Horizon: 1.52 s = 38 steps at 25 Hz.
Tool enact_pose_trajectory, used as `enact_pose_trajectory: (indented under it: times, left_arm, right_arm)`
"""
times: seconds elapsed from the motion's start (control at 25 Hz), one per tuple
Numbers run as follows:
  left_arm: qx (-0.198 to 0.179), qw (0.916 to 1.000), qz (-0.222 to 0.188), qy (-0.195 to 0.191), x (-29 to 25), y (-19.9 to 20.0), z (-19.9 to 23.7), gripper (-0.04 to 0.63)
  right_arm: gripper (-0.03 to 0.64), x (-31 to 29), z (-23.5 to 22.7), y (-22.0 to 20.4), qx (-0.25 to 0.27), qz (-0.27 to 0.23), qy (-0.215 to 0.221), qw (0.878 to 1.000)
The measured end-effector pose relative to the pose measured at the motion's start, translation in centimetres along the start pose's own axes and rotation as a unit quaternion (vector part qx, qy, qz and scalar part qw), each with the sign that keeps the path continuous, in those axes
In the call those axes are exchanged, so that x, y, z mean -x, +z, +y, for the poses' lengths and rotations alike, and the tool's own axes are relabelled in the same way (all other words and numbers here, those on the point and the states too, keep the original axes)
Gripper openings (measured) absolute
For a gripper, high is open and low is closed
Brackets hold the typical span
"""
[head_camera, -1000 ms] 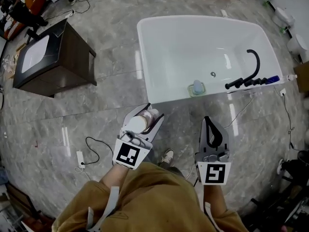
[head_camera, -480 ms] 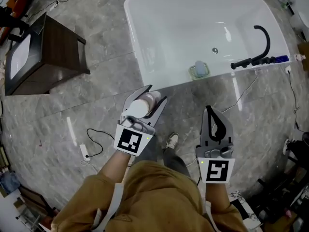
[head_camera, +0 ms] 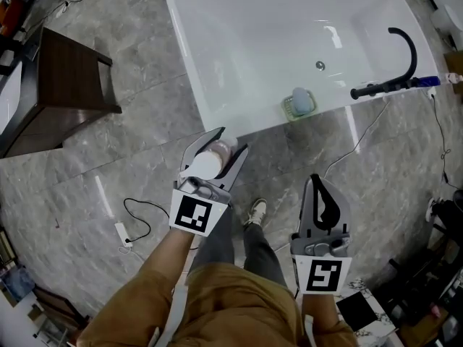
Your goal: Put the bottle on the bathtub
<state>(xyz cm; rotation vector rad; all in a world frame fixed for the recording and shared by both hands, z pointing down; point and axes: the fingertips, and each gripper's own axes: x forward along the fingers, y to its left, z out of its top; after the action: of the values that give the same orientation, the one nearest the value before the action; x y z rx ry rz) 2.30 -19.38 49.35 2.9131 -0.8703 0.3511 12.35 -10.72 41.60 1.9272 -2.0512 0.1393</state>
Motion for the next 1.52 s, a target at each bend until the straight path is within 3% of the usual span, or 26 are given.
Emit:
enact_pose_trajectory:
  times: [0.36, 0.8, 1.52]
  left_arm:
    - [-0.013, 0.9997, 0.014, -0.013, -2.7, -4.1, 0.5, 0.199]
    - [-0.004, 0.999, 0.026, -0.038, -6.3, -9.6, 0.2, 0.199]
    - [-0.039, 0.9973, 0.024, -0.057, -12.1, -13.3, 0.6, 0.199]
  right_arm:
    - [0.006, -1.2, 0.7, -2.4, -0.012, 0.014, -0.008, 1.0]
    - [0.006, -1.7, 1.3, -5.5, -0.01, 0.032, -0.015, 0.999]
    - [0.006, -2.5, -0.4, -9.2, -0.017, 0.072, -0.032, 0.997]
